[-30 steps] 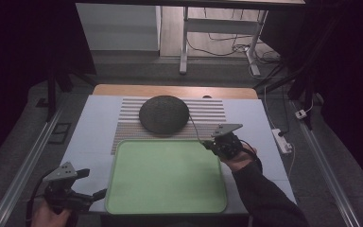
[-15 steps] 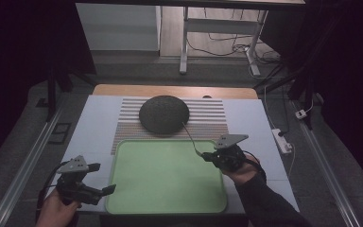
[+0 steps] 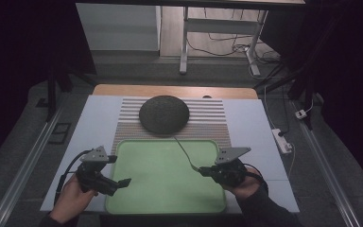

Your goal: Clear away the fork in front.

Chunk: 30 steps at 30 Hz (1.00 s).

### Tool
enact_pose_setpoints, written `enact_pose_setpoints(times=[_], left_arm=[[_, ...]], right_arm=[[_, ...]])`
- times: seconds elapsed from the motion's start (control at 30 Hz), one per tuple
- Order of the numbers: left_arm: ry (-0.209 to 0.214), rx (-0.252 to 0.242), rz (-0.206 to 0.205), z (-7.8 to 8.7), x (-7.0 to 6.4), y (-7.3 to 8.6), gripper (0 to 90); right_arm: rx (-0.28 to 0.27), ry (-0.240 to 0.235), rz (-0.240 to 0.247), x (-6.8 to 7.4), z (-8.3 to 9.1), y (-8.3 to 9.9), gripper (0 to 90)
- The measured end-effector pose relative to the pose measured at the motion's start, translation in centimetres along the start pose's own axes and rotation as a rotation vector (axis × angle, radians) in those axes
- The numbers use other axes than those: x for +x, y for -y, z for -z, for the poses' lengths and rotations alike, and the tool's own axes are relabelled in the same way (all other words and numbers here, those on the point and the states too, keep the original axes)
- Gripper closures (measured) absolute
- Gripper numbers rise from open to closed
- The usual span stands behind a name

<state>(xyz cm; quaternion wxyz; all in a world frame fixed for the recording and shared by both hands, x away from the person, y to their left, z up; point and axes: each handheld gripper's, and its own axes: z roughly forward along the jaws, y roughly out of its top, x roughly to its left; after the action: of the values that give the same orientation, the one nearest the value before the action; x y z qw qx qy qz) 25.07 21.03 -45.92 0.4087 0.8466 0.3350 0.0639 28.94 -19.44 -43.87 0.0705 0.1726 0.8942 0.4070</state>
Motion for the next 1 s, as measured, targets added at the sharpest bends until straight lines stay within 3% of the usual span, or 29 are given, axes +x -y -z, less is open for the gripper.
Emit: enact_pose_setpoints(times=[0.1, 0.63, 0.73, 1.0], left_arm=[[-0.002, 0.009, -0.038, -0.6, 0.0, -0.8, 0.0], [0.064, 0.063, -0.132, -4.0, -0.6, -4.2, 0.0], [0.067, 0.069, -0.165, -4.7, -0.8, -5.2, 0.0], [0.146, 0.151, -0.304, -7.2, -1.3, -6.6, 0.1]], right_arm=[[0.003, -0.028, 0.013, 0.8, 0.0, 0.1, 90.0], [0.006, -0.128, 0.059, 3.5, -0.5, -0.2, 90.0], [0.008, -0.139, 0.073, 3.7, -0.6, -0.3, 90.0], [0.009, -0.192, 0.107, 4.5, -1.2, -0.6, 90.0]])
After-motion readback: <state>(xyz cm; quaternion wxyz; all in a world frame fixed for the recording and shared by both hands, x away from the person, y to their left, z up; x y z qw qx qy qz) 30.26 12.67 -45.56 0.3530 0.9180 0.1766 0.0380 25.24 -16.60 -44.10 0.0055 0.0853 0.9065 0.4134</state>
